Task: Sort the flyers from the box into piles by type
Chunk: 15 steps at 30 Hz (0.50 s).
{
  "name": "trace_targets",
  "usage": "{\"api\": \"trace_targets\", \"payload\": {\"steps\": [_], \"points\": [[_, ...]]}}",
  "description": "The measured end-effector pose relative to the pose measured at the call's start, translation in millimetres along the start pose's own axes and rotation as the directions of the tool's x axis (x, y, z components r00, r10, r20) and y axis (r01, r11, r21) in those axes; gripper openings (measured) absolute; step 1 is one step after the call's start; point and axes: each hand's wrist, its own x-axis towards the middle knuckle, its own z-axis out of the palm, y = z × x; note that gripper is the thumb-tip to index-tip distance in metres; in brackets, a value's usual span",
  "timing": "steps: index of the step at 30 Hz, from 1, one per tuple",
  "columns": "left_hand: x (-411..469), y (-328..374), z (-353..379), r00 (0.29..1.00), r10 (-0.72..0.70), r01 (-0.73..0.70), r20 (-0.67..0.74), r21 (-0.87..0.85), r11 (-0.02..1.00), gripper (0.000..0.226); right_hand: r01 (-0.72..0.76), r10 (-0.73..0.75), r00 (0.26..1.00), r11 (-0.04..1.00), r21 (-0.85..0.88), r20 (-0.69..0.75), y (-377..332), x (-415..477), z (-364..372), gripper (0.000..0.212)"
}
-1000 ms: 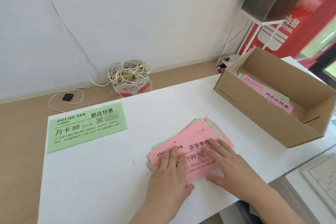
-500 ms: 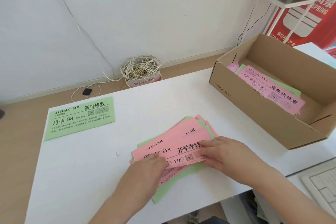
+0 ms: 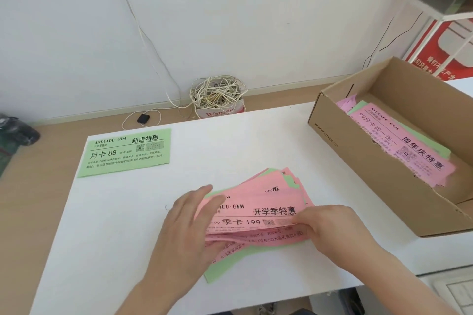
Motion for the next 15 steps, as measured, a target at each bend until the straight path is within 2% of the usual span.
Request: {"api": "trace_targets", "payload": {"steps": [2,3,5,7,9,12,15], "points": [[-2.8,9.8,-7.5,0.985,0.055,-0.055,-0.161,0.004,0.998,0.037,-0.009,0.016,0.994,0.998,0.063,-0.108,-0.5,0.8,-2.4,0.015],[-5.8,13.8,-5.1,0.978,0.11,-0.111,-0.179,0.005,0.994,0.027,-0.039,0.05,0.992,0.994,0.101,-0.113,-0.2,1.0,-4.0,0.013],[-10.5,17.5,6.8,0.984,0.168,-0.167,-0.062,0.027,0.986,0.022,-0.11,0.123,0.99,0.977,0.185,-0.061,1.8,0.8,-5.4,0.012],[-14.8,14.0,19.7,0.986,0.113,-0.122,0.122,0.067,0.99,0.031,-0.124,0.144,0.988,0.955,0.268,-0.055,6.7,1.2,-4.7,0.014],[-15.2,11.4,23.1,0.971,0.042,-0.061,0.235,0.074,0.995,0.034,-0.093,0.116,0.992,0.932,0.349,-0.045,11.1,-0.7,-3.4,0.014],[-14.0,12.7,17.7,0.967,-0.028,0.013,0.252,0.061,0.998,0.032,0.004,0.017,0.998,0.927,0.375,-0.052,20.2,-6.8,5.7,0.011],[-5.3,15.7,14.0,0.978,-0.077,0.065,0.196,0.069,0.995,0.034,0.127,-0.065,0.977,0.942,0.311,-0.201,24.0,-12.9,11.7,0.016]]}}
